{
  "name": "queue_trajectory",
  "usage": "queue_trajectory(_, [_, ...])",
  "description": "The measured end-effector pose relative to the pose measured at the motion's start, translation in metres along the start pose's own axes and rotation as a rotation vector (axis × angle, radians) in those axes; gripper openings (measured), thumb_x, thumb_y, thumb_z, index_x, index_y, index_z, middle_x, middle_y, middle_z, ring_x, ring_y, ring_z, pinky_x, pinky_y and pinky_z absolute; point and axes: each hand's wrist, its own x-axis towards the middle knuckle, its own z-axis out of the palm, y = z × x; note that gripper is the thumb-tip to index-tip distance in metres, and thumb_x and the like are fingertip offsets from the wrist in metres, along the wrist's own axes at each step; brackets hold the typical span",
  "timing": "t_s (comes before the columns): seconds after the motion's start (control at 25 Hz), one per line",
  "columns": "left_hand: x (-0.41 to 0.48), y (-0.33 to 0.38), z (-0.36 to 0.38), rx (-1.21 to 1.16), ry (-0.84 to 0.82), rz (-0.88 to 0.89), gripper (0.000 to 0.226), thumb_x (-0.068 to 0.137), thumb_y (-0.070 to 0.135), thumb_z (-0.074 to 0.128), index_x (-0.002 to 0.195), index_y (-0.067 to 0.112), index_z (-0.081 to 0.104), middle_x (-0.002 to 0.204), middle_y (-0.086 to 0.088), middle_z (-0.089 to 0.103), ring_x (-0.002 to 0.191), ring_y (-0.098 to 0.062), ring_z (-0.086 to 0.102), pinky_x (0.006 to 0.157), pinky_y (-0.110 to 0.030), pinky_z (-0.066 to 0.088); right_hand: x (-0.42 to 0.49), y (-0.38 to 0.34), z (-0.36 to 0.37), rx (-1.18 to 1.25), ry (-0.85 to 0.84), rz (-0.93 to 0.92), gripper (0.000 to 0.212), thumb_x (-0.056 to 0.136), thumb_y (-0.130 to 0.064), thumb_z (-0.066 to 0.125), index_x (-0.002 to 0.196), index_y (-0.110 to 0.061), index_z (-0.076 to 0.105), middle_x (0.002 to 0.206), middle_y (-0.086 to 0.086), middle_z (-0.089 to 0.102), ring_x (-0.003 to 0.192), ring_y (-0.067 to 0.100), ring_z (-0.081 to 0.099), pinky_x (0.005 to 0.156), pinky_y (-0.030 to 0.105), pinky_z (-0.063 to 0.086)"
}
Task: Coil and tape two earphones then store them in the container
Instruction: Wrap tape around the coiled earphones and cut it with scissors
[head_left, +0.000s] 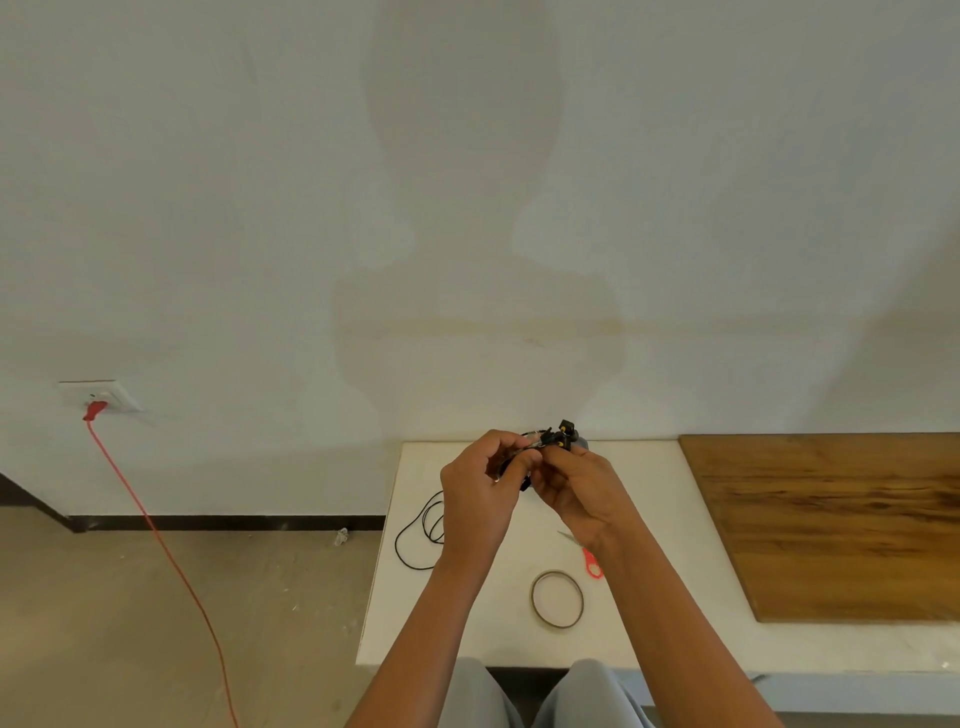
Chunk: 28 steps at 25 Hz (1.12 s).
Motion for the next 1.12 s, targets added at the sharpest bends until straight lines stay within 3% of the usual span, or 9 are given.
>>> queue_trajectory(0.28, [0.001, -0.001, -0.001, 0.022, 0.019, -0.028, 0.009, 0.081, 0.008, 0.073, 0.086, 0.015, 0.073, 0.076, 0.012, 0.071, 0.070, -0.002, 0.068, 0.064, -0.012, 0.052, -0.004, 0.002, -0.004, 0.079, -0.155, -0.042, 0.017, 0.089, 0.003, 0.050, 0.090, -0.005, 0.065, 0.077, 0.006, 0.068, 0.073, 0.014, 0.065, 0.075, 0.024, 0.055])
queue_trajectory(0.44, [0.003, -0.001, -0.001, 0.020, 0.014, -0.043, 0.007, 0.083, 0.011, 0.073, 0.086, 0.017, 0.074, 0.075, 0.014, 0.070, 0.070, -0.002, 0.068, 0.065, -0.014, 0.053, -0.004, 0.007, -0.002, 0.125, -0.270, -0.046, 0.023, 0.086, -0.003, 0.057, 0.078, -0.016, 0.074, 0.083, 0.004, 0.062, 0.077, 0.015, 0.055, 0.080, 0.027, 0.046])
queue_trajectory(0.6, [0.003, -0.003, -0.003, 0.041, 0.004, -0.069, 0.001, 0.083, 0.018, 0.074, 0.083, 0.017, 0.073, 0.072, 0.014, 0.070, 0.071, -0.002, 0.067, 0.065, -0.011, 0.051, 0.000, 0.010, -0.001, 0.105, -0.340, -0.024, 0.011, 0.093, -0.011, 0.052, 0.091, -0.007, 0.063, 0.088, 0.007, 0.063, 0.087, 0.017, 0.062, 0.080, 0.023, 0.053])
queue_trajectory(0.72, [0.004, -0.010, -0.003, 0.066, -0.025, -0.121, 0.003, 0.084, 0.019, 0.071, 0.086, 0.018, 0.069, 0.073, 0.009, 0.069, 0.070, -0.004, 0.064, 0.062, -0.013, 0.050, 0.002, 0.013, 0.001, 0.130, -0.272, 0.012, 0.017, 0.097, -0.005, 0.046, 0.087, -0.007, 0.060, 0.082, 0.006, 0.064, 0.085, 0.018, 0.064, 0.077, 0.023, 0.055])
queue_trajectory(0.92, [-0.012, -0.031, -0.001, 0.145, -0.076, -0.110, 0.019, 0.091, 0.018, 0.063, 0.110, 0.018, 0.063, 0.098, 0.005, 0.066, 0.073, -0.004, 0.063, 0.058, -0.009, 0.047, 0.012, 0.037, 0.002, 0.032, 0.083, 0.100, 0.007, 0.084, -0.003, 0.066, 0.078, -0.004, 0.063, 0.070, 0.008, 0.059, 0.062, 0.017, 0.057, 0.063, 0.028, 0.046])
queue_trajectory(1.04, [-0.023, -0.049, -0.001, 0.128, -0.058, -0.131, 0.016, 0.090, 0.013, 0.063, 0.103, 0.014, 0.072, 0.084, 0.011, 0.070, 0.069, 0.004, 0.063, 0.058, -0.008, 0.047, 0.021, 0.053, -0.005, -0.032, 0.251, 0.145, 0.011, 0.075, -0.003, 0.077, 0.080, -0.003, 0.067, 0.073, 0.009, 0.064, 0.064, 0.015, 0.057, 0.056, 0.023, 0.046])
queue_trajectory(1.12, [-0.026, -0.055, -0.003, 0.082, -0.060, -0.161, 0.014, 0.089, 0.013, 0.065, 0.098, 0.019, 0.074, 0.072, 0.023, 0.068, 0.068, 0.003, 0.065, 0.061, -0.009, 0.050, 0.025, 0.058, -0.011, -0.065, 0.250, 0.175, 0.014, 0.075, -0.004, 0.078, 0.084, -0.002, 0.067, 0.074, 0.009, 0.067, 0.064, 0.014, 0.060, 0.054, 0.022, 0.049])
